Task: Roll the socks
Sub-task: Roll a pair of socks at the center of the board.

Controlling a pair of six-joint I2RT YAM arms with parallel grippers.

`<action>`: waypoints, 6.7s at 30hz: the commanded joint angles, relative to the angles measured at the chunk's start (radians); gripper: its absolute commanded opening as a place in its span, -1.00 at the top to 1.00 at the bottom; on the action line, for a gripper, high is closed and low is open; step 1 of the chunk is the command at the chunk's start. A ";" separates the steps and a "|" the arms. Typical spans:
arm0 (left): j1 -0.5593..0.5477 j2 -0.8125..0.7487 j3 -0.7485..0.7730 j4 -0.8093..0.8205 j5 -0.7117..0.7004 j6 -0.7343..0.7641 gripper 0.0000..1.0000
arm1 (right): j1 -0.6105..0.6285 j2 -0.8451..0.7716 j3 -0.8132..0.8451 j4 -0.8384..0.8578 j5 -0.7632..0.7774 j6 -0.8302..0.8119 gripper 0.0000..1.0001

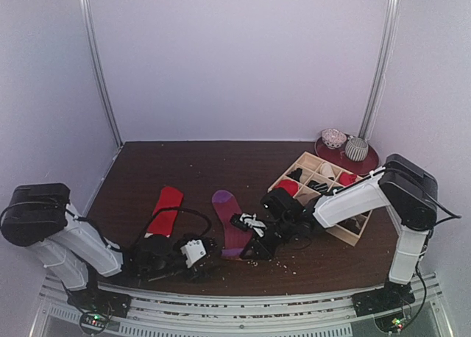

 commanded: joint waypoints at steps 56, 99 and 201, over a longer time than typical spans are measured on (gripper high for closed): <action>0.154 0.278 0.168 -0.421 0.372 -0.499 1.00 | 0.023 -0.462 -0.428 0.395 0.264 -0.241 -0.35; 0.175 0.340 0.158 -0.405 0.529 -0.473 1.00 | 0.176 -0.010 -0.183 0.221 0.606 -0.519 0.59; 0.113 0.197 0.159 -0.546 0.423 -0.432 0.73 | 0.157 -0.053 -0.172 0.189 0.439 -0.386 0.65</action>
